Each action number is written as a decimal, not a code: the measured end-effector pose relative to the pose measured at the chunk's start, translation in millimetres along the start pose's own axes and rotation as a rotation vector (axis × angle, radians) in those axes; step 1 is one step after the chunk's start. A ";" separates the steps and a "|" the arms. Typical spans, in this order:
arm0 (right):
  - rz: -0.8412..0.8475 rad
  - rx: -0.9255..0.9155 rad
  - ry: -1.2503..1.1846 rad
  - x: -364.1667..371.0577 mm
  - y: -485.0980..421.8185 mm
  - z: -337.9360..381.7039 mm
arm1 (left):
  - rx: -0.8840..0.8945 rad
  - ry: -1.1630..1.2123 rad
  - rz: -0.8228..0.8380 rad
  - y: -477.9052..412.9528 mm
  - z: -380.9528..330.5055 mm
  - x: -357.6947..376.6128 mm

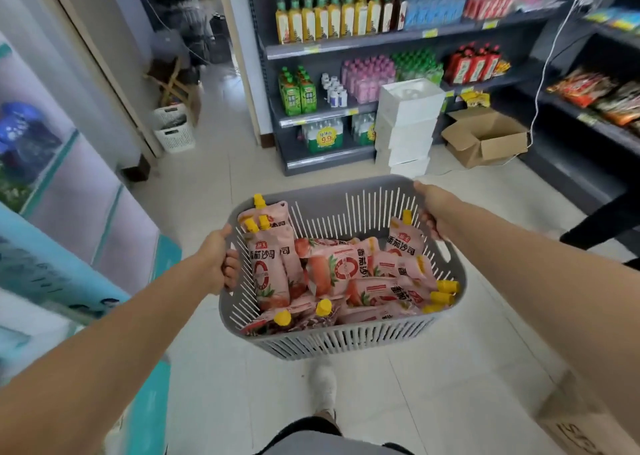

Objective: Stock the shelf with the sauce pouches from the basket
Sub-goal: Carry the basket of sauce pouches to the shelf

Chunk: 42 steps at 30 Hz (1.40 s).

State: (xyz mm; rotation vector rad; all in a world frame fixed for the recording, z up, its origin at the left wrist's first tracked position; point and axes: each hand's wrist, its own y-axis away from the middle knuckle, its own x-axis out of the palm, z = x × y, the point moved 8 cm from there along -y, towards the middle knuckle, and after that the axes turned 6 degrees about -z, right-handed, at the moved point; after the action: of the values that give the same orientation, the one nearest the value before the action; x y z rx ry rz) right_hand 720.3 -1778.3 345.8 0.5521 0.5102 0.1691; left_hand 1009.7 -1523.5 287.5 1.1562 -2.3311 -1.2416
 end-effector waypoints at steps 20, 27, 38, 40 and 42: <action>-0.108 0.169 -0.182 -50.3 -339.0 197.9 | 0.039 -0.205 0.039 -199.6 -328.2 262.2; -0.092 0.175 -0.167 -73.4 -459.9 268.4 | 0.044 -0.232 0.062 -264.7 -424.7 362.1; -0.111 0.222 -0.143 -100.7 -634.6 381.6 | 0.067 -0.280 0.136 -367.8 -589.3 504.6; -0.127 0.230 -0.153 -102.7 -666.3 399.5 | 0.089 -0.295 0.161 -390.3 -618.7 532.2; -0.139 0.255 -0.161 -104.8 -695.4 415.5 | 0.088 -0.311 0.170 -407.6 -644.1 556.3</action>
State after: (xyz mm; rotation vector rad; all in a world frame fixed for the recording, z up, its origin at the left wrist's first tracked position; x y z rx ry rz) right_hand 853.1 -2583.8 317.7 0.7698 0.4139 -0.0742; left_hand 1214.8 -2444.5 280.3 0.8150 -2.6675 -1.3496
